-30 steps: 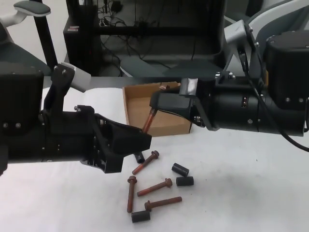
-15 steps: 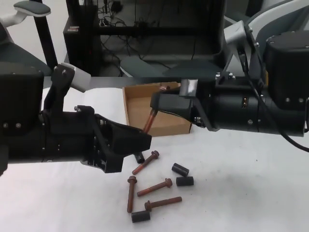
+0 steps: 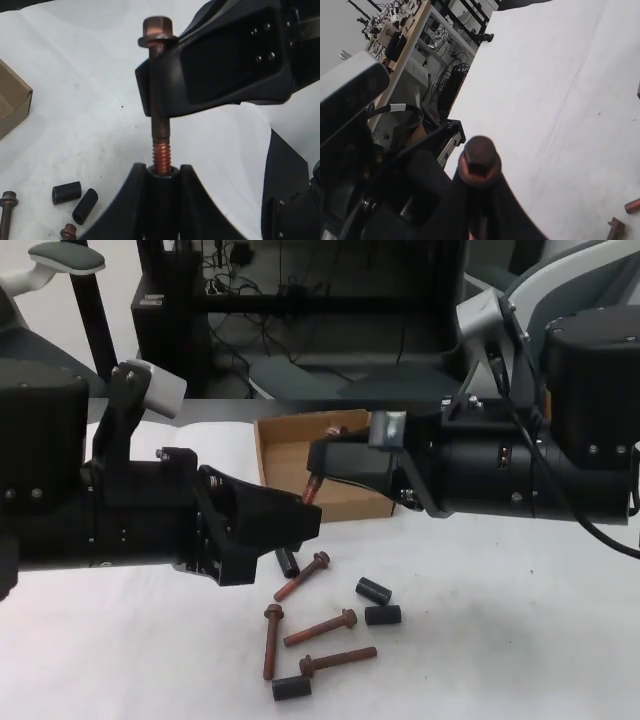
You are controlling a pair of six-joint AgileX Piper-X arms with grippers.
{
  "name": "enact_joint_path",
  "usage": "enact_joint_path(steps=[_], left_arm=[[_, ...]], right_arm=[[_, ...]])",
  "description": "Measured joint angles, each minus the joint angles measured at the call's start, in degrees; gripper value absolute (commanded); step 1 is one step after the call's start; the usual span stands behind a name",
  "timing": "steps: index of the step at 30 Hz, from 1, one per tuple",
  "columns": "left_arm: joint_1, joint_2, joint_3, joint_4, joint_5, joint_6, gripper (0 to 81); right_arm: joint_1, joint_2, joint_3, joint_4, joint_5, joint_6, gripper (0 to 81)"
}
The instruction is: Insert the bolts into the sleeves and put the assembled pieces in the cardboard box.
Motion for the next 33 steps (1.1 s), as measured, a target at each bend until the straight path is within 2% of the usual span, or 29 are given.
enact_joint_path(steps=[15,22,33], left_arm=[[0.0,0.0,0.0,-1.7,0.0,0.0,1.7],[0.0,-0.1,0.0,-2.1,0.4,-0.4,1.7],[0.0,-0.1,0.0,-2.3,0.4,-0.4,1.7]], right_arm=[[0.2,0.0,0.0,-0.5,-2.4,-0.2,0.6],[2.8,0.0,0.0,2.1,-0.8,-2.3,0.6],[3.6,0.0,-0.8,3.0,1.0,-2.6,1.1]])
